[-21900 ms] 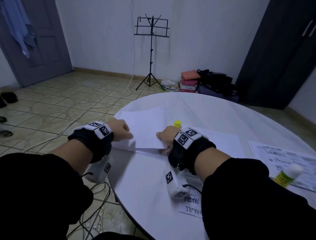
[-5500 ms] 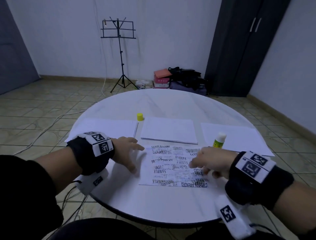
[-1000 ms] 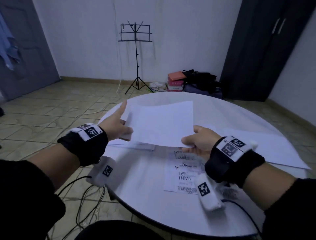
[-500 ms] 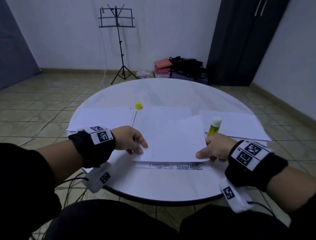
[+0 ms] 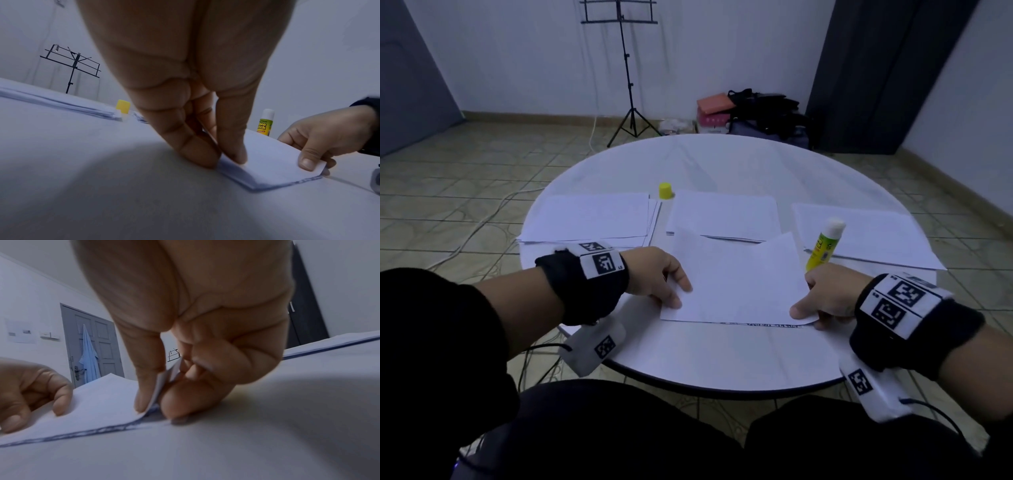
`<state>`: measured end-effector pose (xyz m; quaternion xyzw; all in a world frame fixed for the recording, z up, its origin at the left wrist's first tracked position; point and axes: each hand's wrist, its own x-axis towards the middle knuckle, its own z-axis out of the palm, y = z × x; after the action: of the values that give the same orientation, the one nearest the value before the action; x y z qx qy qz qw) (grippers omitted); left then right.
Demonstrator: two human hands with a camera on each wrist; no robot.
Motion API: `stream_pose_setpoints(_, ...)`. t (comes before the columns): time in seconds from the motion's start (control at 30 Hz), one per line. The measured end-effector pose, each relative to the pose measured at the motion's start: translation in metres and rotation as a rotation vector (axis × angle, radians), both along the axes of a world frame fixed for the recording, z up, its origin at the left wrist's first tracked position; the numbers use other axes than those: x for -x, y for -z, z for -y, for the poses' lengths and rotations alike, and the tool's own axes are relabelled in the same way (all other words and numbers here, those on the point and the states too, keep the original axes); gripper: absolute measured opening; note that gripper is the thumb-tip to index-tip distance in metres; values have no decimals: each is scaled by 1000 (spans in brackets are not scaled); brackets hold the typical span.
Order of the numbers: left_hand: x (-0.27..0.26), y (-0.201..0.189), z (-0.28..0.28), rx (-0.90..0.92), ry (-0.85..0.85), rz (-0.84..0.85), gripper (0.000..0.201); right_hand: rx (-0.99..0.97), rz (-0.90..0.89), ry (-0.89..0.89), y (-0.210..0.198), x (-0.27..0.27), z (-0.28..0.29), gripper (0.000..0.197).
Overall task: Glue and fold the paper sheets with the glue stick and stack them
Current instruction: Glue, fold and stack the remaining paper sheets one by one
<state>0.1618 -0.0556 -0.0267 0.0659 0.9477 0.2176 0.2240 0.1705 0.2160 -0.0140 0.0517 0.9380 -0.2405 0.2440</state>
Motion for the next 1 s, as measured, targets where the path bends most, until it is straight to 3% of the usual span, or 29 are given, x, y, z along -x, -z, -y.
stream_pose_setpoints(1.0, -1, 1, -4, 26, 7, -25, 27, -23, -29, 0, 0, -3, 2, 36)
